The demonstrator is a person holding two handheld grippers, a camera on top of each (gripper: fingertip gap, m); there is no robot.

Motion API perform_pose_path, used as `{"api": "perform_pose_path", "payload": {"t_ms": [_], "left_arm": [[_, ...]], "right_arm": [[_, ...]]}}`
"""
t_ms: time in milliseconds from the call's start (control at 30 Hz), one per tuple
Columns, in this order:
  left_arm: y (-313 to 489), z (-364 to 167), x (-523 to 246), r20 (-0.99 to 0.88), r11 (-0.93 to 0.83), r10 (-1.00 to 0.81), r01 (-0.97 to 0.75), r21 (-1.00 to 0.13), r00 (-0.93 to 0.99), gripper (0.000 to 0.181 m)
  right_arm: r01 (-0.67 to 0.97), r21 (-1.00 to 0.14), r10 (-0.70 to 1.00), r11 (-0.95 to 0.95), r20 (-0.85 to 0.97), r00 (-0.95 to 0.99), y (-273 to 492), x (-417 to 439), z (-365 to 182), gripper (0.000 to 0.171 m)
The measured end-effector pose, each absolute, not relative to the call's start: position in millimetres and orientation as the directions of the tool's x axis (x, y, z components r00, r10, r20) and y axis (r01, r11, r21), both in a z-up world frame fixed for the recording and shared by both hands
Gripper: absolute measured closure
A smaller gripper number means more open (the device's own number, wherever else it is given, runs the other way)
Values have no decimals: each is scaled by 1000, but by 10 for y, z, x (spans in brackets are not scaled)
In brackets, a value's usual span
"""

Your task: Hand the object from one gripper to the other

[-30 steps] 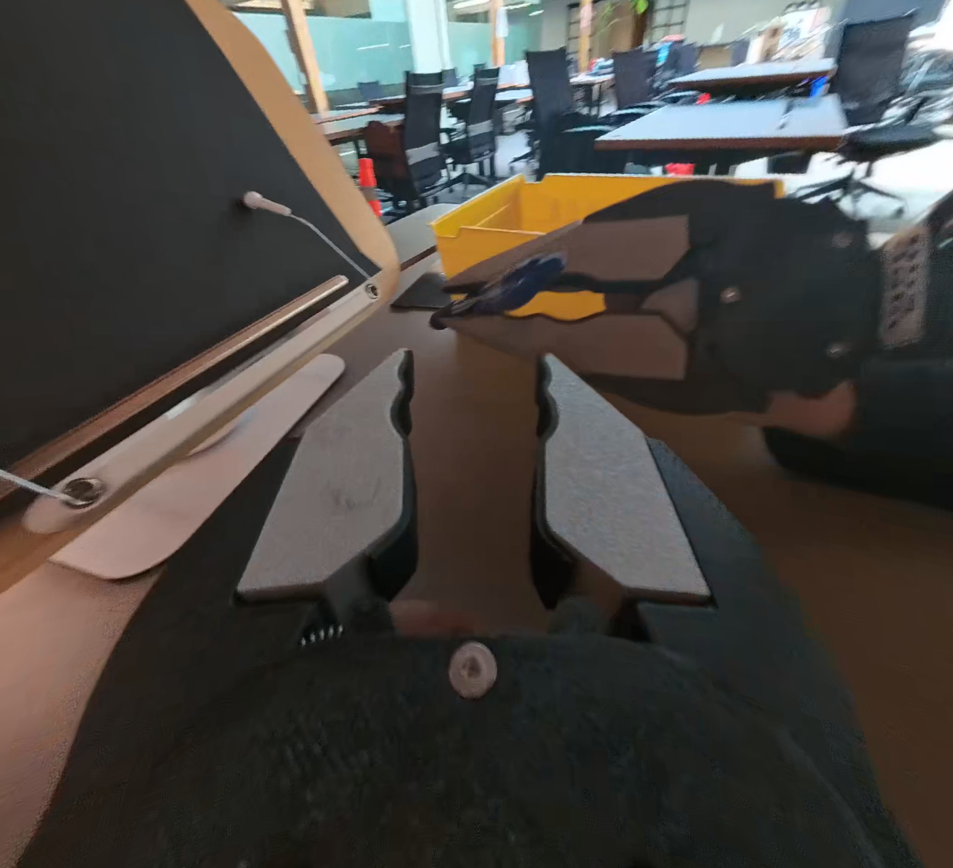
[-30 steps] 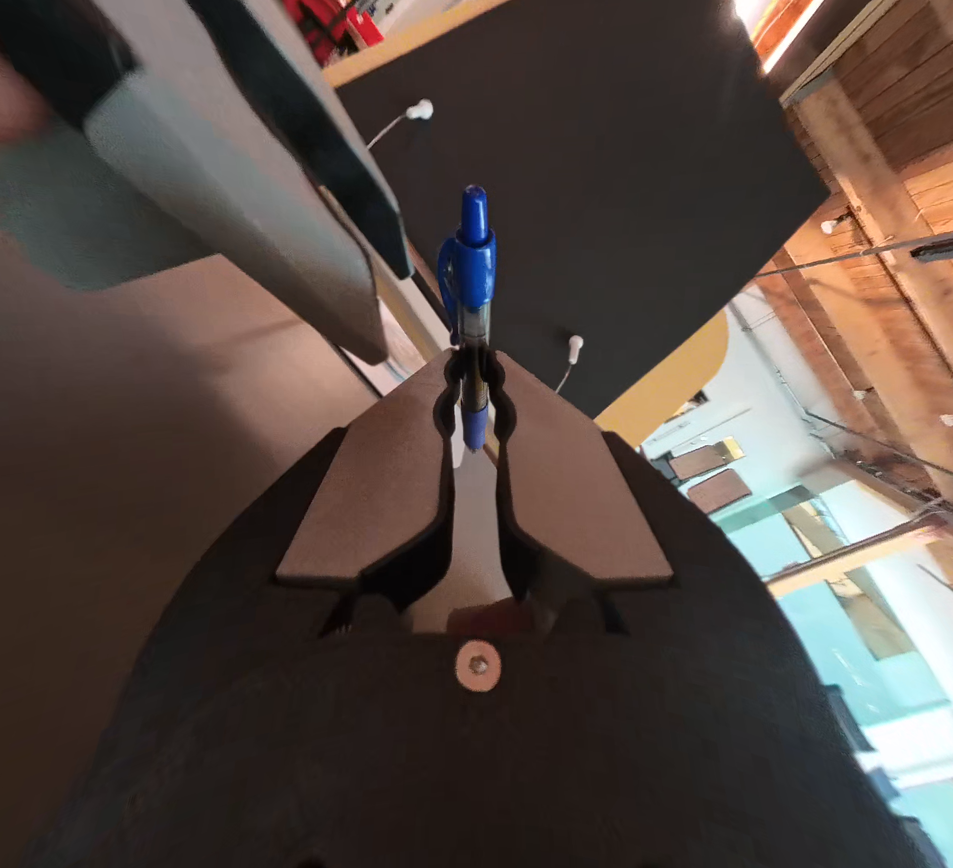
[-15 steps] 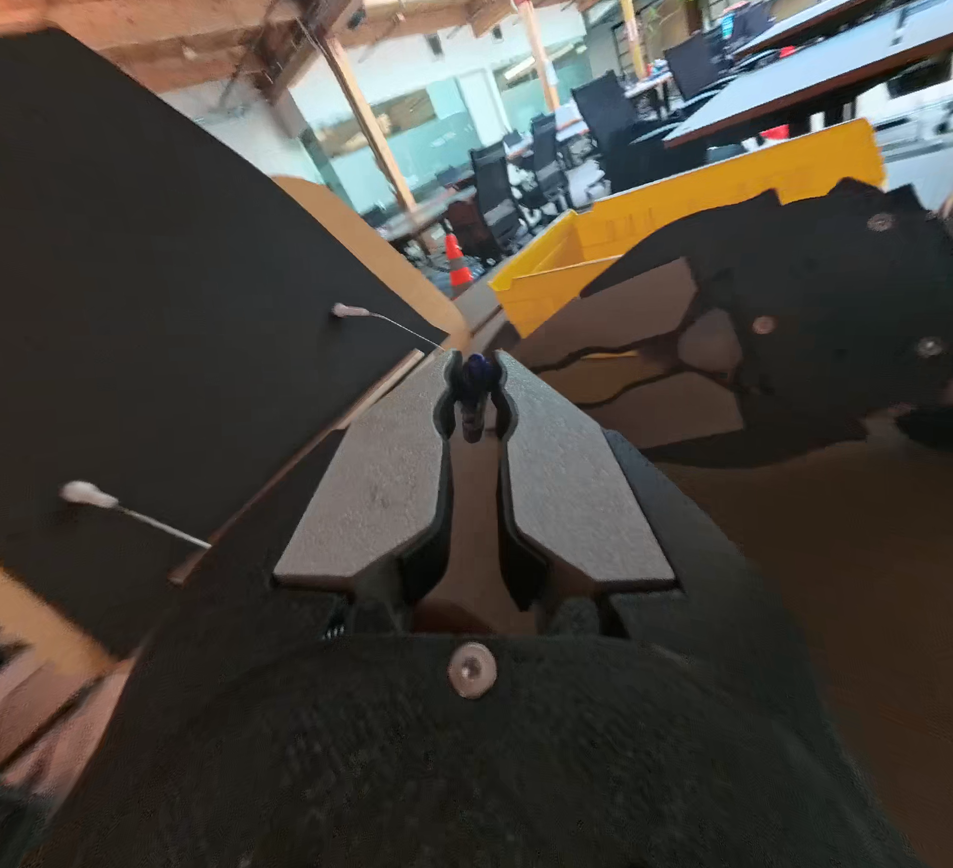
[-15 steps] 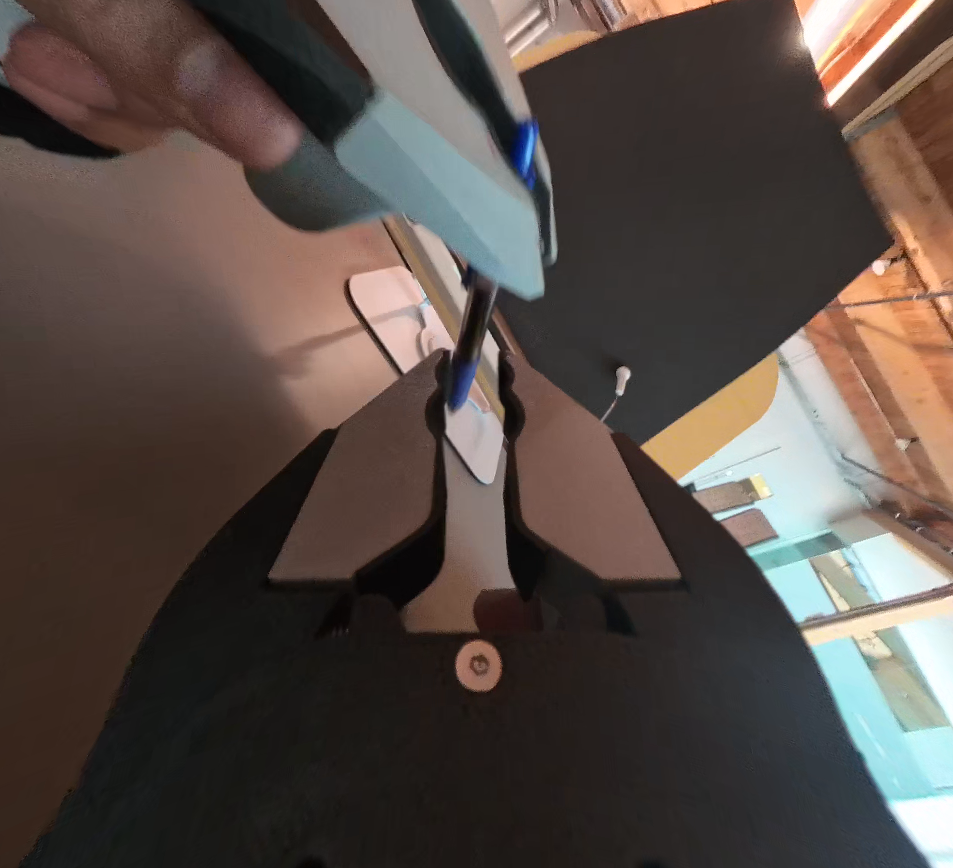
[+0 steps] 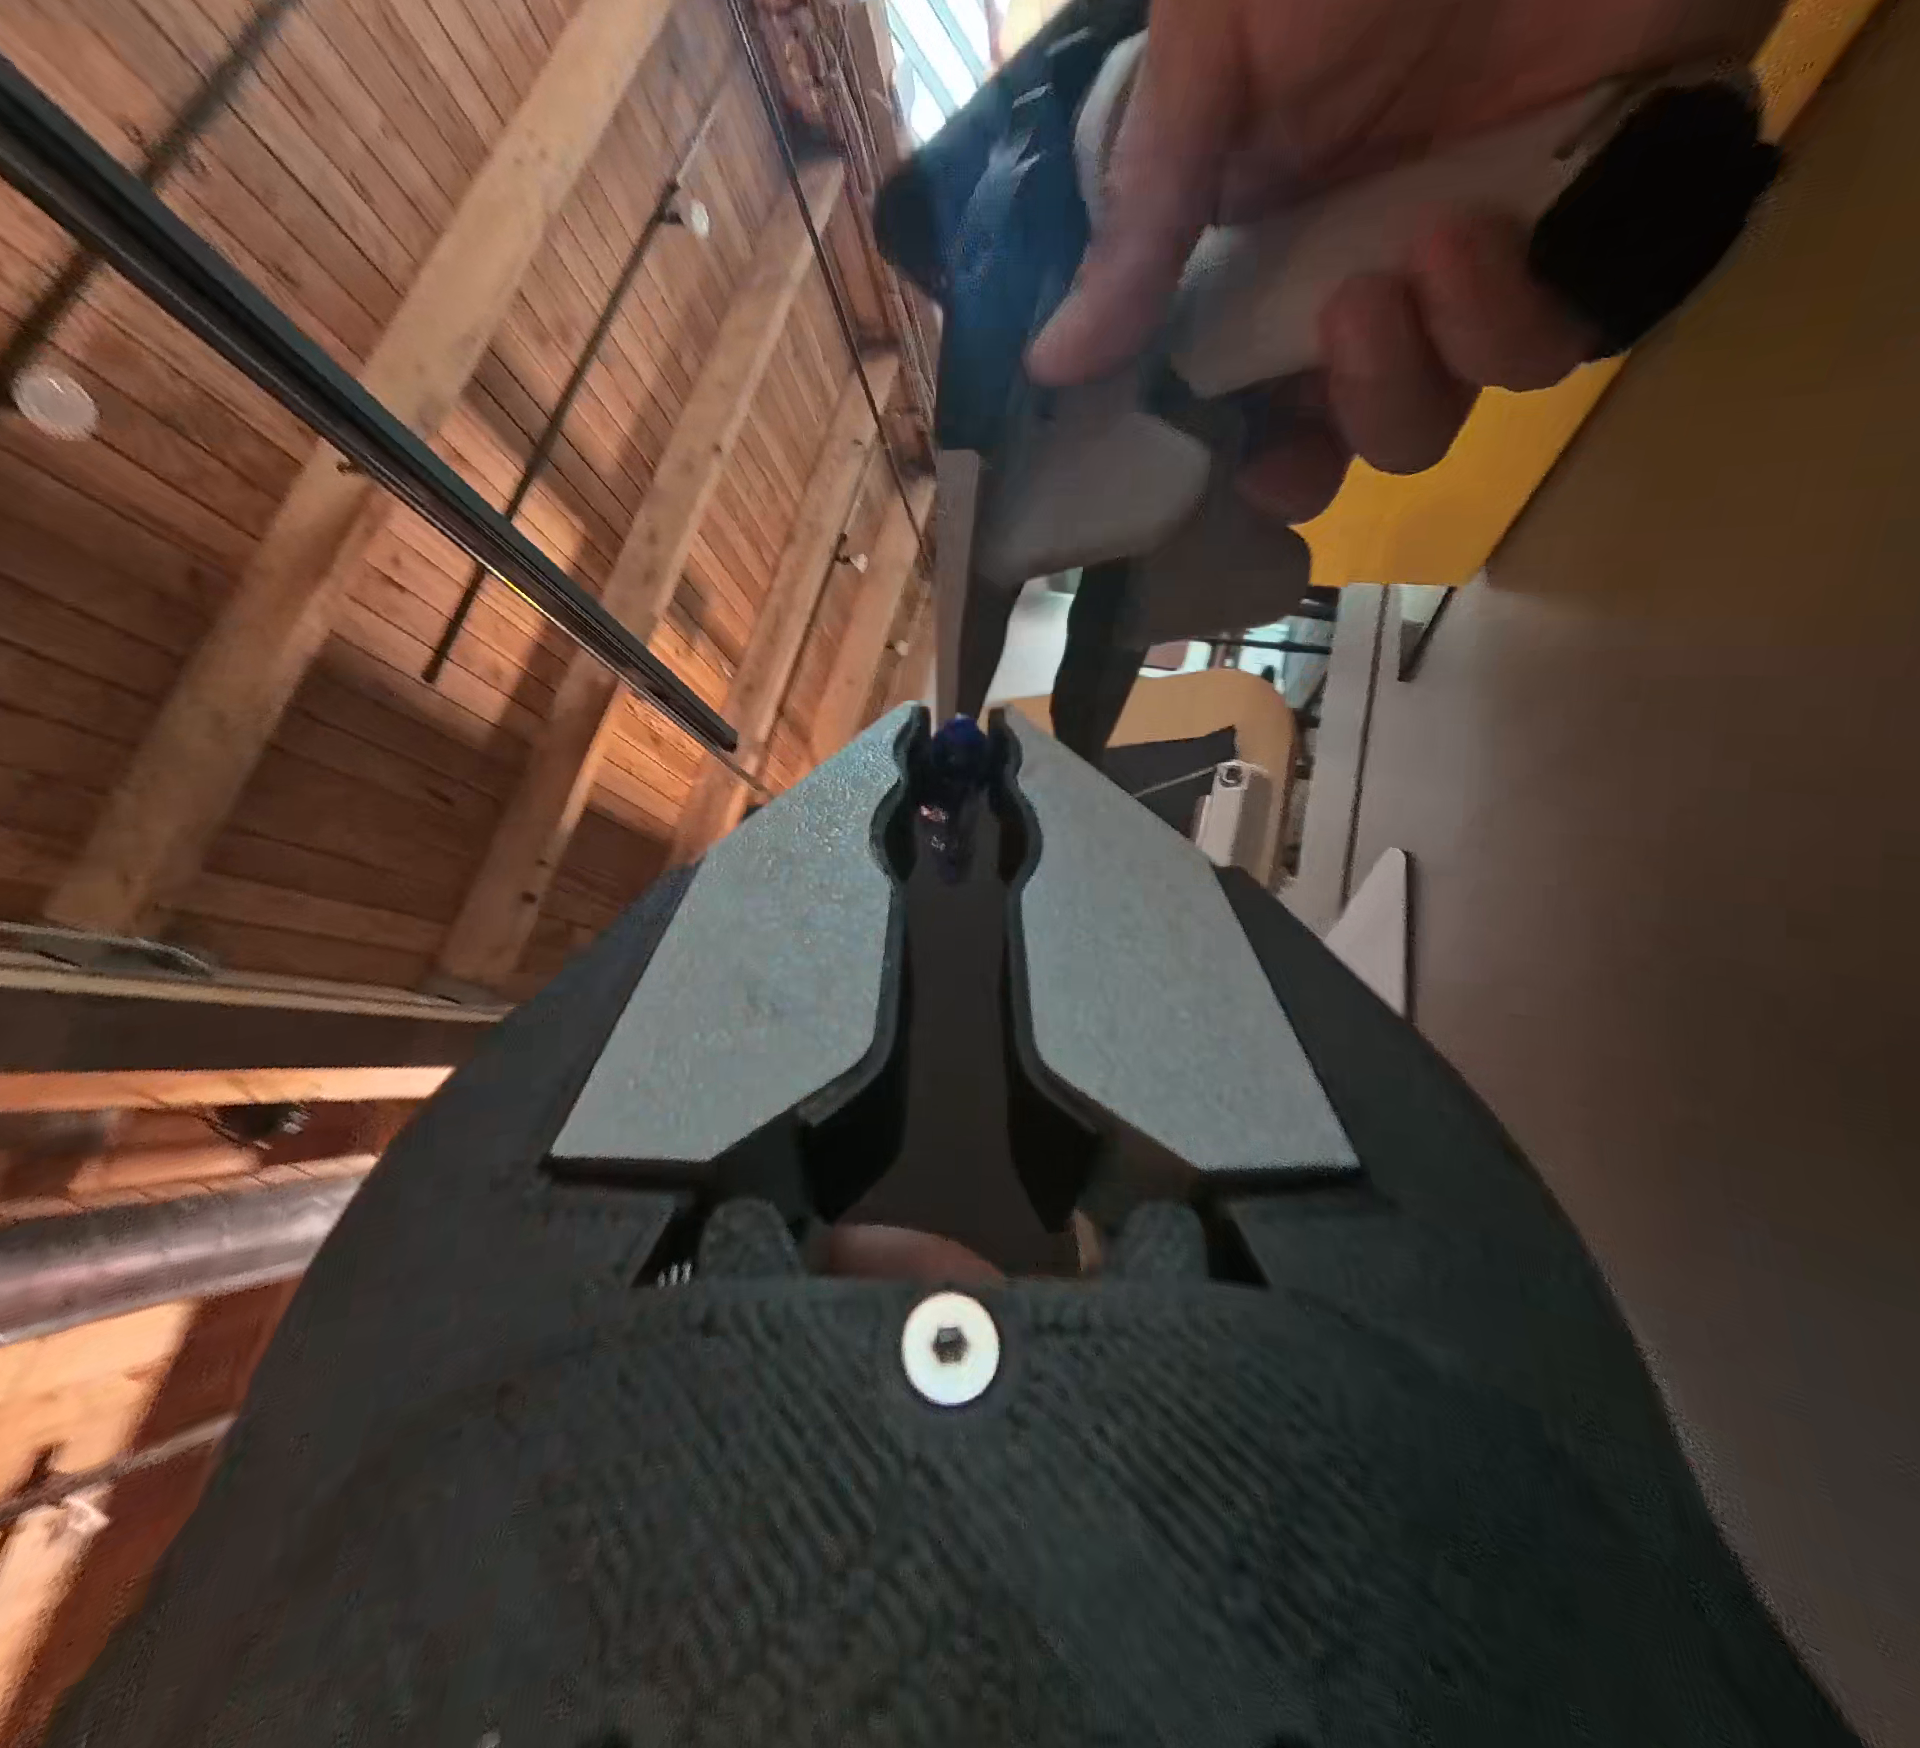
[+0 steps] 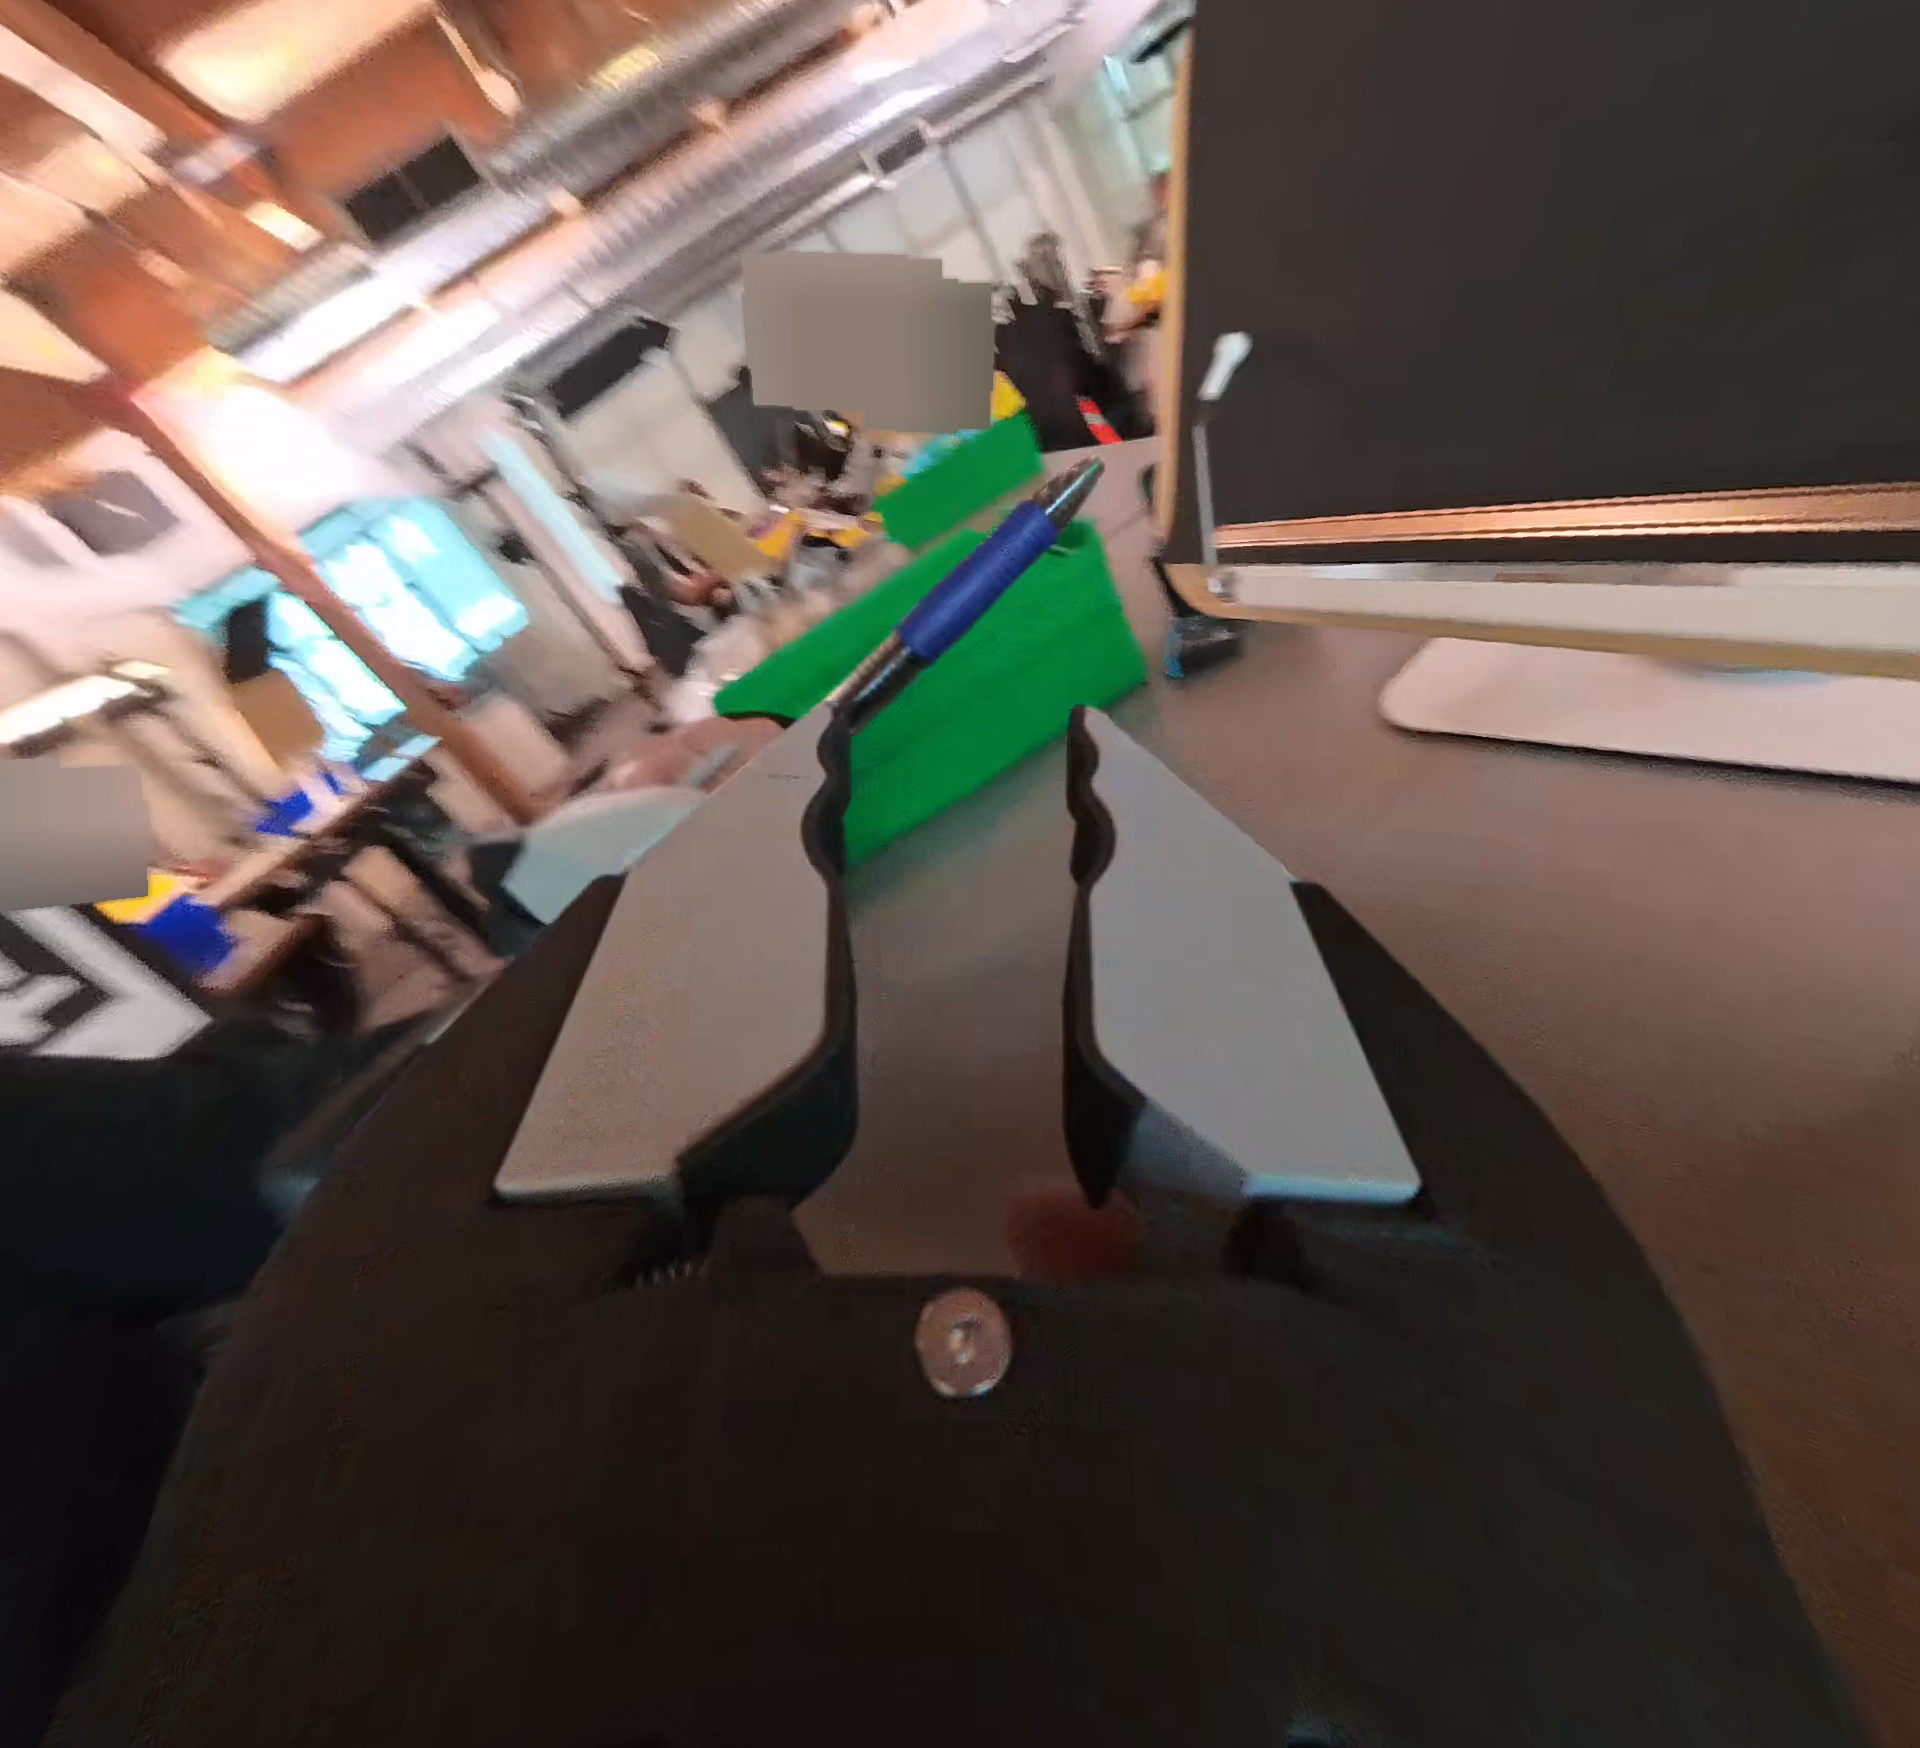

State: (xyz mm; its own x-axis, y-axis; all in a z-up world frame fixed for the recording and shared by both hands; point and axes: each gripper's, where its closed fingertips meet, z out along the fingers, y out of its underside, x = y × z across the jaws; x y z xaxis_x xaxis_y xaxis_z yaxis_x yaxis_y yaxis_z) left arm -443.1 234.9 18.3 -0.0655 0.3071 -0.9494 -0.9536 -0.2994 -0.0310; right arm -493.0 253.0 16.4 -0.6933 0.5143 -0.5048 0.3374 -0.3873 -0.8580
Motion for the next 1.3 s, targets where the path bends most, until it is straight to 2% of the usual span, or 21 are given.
{"api": "perform_pose_path", "payload": {"t_ms": [100, 200, 233, 267, 367, 500, 533, 700, 767, 833, 933, 1000, 1167, 1233, 1300], "left_arm": [[2413, 122, -4292, -950, -287, 271, -955, 73, -154, 173], [2514, -7, -4192, -960, -273, 210, -954, 123, -184, 171], [2537, -25, -4170, -962, -265, 206, -957, 121, -179, 170], [2551, -51, -4184, -970, -270, 196, -959, 90, -146, 170], [2558, -117, -4268, -983, -263, 178, -961, -89, 43, 162], [2518, -191, -4386, -895, -201, 132, -873, -445, 426, 138], [2495, -171, -4409, -852, -175, 131, -834, -523, 506, 138], [2365, 16, -4691, -605, -109, 197, -596, -796, 772, 139], [2348, 99, -4750, -431, -50, 203, -430, -901, 879, 137], [2327, 177, -4765, -307, 10, 193, -315, -949, 932, 139], [2303, 237, -4746, -211, 62, 154, -223, -973, 965, 146], [2309, 197, -4728, -232, 41, 131, -239, -970, 964, 173], [2336, 122, -4764, -354, -55, 164, -350, -935, 921, 173], [2331, 141, -4751, -515, -100, 209, -506, -857, 831, 173], [2305, 148, -4747, -730, -195, 253, -705, -681, 635, 173]], "right_arm": [[392, -820, 402, -418, -554, -729, 2429, -4844, 222, 134], [435, -815, 337, -384, -562, -756, 2294, -4758, 208, 132], [414, -834, 371, -365, -539, -756, 2306, -4775, 178, 156], [384, -854, 407, -350, -508, -759, 2332, -4793, 163, 156], [326, -875, 450, -359, -468, -761, 2429, -4811, 224, 158], [203, -924, 607, -325, -368, -705, 2637, -4911, 241, 163], [160, -947, 670, -277, -310, -674, 2692, -4946, 219, 163], [-72, -991, 847, 110, 131, -515, 2722, -4983, 205, 163], [-150, -929, 822, 339, 370, -433, 2628, -4975, 156, 163], [-210, -818, 734, 536, 574, -363, 2477, -4955, 70, 163], [-253, -701, 627, 667, 711, -318, 2256, -4940, -71, 163], [-244, -681, 619, 691, 731, -288, 2215, -4965, -106, 163], [-229, -643, 605, 731, 765, -218, 2299, -5018, -100, 163], [-213, -667, 634, 714, 745, -209, 2344, -5038, -104, 163], [-144, -757, 705, 638, 649, -286, 2401, -5061, -179, 166]]}}
